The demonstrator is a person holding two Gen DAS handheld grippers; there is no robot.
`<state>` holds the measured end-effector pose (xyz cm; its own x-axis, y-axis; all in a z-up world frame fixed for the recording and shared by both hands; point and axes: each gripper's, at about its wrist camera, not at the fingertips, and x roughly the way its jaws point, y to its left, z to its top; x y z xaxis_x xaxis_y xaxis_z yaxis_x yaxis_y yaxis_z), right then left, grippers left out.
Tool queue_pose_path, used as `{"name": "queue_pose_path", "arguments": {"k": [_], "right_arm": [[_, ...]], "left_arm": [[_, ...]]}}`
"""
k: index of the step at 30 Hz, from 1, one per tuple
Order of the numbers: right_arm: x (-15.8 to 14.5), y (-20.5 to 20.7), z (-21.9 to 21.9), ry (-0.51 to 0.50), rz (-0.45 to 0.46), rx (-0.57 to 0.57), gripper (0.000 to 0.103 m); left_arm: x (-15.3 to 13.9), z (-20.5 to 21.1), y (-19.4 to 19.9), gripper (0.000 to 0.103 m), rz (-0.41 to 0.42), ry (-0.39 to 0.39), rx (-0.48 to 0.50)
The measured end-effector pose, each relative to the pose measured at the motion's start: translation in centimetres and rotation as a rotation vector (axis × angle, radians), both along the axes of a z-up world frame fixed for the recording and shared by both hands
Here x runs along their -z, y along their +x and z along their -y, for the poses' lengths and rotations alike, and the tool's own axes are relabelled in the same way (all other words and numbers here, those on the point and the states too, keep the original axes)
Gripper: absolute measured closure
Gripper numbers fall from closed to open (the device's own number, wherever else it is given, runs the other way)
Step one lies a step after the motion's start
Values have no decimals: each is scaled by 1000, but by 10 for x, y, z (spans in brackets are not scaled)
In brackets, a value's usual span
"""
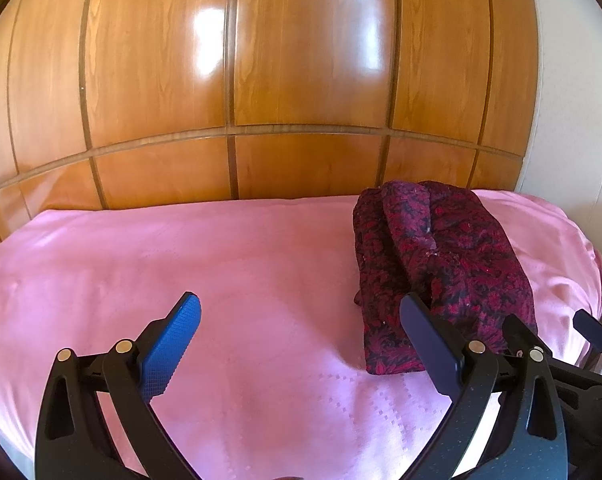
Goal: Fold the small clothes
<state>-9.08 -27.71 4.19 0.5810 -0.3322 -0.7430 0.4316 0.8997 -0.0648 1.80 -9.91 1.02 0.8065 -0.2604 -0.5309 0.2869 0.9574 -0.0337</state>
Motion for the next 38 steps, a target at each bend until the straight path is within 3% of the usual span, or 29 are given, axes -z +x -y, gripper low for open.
{"name": "queue_pose_path", "arguments": {"k": [31, 36, 38], "right_arm": [[3, 1, 1, 39, -1, -14, 2], [-12, 5, 28, 87, 69, -14, 2], [-16, 14, 59, 115, 77, 53, 2]], "left_arm": [[2, 5, -2, 4, -9, -2, -11], [8, 3, 4, 4, -43, -9, -33], [10, 2, 5, 4, -47, -6, -44]]}}
